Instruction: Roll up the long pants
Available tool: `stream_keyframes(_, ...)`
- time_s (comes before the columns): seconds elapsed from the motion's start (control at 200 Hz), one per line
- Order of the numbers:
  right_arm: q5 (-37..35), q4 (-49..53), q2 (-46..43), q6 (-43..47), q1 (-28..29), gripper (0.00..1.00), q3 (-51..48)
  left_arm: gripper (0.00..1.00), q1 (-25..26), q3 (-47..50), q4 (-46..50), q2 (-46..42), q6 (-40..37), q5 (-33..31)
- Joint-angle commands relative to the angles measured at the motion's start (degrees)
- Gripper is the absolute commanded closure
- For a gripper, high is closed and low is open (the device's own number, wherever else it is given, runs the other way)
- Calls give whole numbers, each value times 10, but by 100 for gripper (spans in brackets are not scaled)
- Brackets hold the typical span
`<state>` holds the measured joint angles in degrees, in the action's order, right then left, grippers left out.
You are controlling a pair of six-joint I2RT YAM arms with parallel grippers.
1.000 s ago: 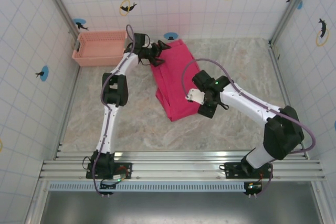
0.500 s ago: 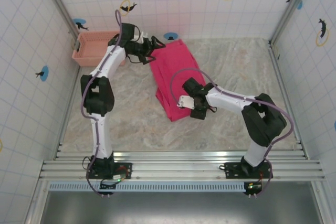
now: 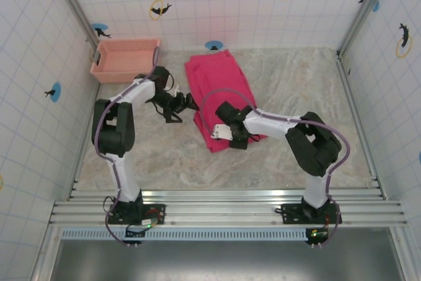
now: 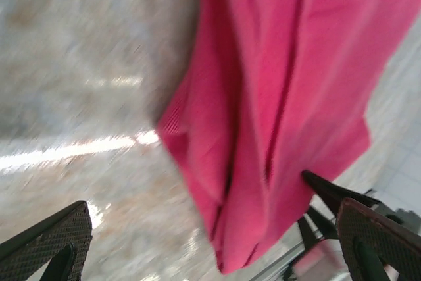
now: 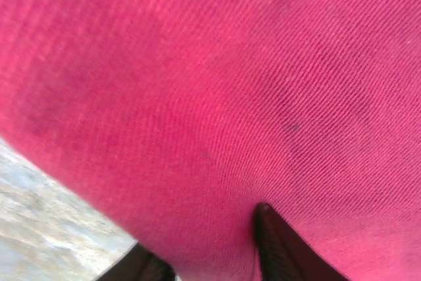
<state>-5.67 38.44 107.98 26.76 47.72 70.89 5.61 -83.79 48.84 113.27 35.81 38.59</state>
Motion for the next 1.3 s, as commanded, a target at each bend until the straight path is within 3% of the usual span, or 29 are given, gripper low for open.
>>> stream_keyframes(0.0, 47, 57, 9, -25, 53, 82, 35, 3, -9, -12, 45, -44, -57, -51)
stream_keyframes(0.135, 92, 101, 8, -43, 74, 83, 77, 3, -14, -39, 84, -55, -96, -115)
stream_keyframes(0.265, 134, 205, 36, -23, 72, 84, 160, 2, -14, -39, 108, -72, -125, -161)
stream_keyframes(0.39, 175, 268, 64, -17, 58, 84, 237, 3, -13, -14, 107, -85, -132, -167)
stream_keyframes(0.45, 155, 277, 66, -17, 57, 82, 245, 2, -13, -1, 103, -90, -130, -168)
stream_keyframes(0.52, 137, 260, 48, -1, 57, 76, 205, 3, -14, 13, 97, -97, -127, -175)
stream_keyframes(0.62, 100, 154, -18, 3, 53, 56, 84, 2, -15, 32, 86, -104, -123, -181)
stream_keyframes(1.041, 23, -44, -52, 6, 37, 46, -82, 3, -26, -33, 114, -76, -134, -147)
stream_keyframes(1.296, -10, -31, -144, 1, 43, 46, -103, 3, -26, -69, 139, -70, -136, -155)
